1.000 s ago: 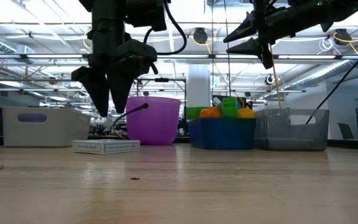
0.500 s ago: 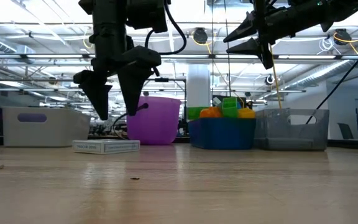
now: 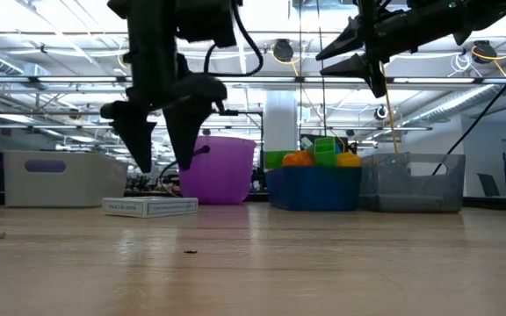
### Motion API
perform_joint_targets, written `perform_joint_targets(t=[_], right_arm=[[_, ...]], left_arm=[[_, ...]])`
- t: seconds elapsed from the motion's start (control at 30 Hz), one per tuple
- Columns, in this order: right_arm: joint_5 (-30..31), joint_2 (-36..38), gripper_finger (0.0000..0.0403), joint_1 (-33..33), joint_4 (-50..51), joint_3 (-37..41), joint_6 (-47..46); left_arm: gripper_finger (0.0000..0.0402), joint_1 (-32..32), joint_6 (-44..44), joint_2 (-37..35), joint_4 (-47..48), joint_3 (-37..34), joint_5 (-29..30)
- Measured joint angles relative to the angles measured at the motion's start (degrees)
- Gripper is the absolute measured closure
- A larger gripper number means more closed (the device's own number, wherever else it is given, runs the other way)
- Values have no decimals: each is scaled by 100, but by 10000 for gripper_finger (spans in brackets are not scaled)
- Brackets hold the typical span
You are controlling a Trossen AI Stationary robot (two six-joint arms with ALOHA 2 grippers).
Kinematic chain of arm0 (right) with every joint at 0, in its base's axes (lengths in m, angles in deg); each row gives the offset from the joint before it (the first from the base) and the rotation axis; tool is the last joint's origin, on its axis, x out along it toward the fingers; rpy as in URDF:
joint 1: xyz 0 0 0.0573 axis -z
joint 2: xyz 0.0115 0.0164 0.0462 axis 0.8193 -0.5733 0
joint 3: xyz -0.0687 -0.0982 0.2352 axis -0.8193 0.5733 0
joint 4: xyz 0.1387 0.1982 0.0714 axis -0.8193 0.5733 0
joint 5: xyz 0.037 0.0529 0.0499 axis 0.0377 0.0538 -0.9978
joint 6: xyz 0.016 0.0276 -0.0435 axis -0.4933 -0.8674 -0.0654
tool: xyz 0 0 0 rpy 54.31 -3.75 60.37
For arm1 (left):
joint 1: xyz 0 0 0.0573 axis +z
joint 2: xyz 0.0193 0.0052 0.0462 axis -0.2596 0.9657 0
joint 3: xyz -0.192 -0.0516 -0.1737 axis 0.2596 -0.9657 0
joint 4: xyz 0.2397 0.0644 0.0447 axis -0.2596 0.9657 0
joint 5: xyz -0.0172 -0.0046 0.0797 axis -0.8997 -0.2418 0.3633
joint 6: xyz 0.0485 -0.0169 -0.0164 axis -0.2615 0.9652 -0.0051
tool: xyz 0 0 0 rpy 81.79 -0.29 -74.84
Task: Pick & Place Toys
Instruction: Put the blue deck of cards into the black bin
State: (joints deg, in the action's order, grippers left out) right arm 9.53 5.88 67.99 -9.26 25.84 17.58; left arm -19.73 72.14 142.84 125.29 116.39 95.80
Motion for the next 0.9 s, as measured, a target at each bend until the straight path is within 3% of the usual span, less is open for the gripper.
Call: perform_joint_targets(t=[0.9], right_arm=[[15,2,277,-197,246,7,-21]], left_arm=[[51,136,-44,806,-106,-28,-112]])
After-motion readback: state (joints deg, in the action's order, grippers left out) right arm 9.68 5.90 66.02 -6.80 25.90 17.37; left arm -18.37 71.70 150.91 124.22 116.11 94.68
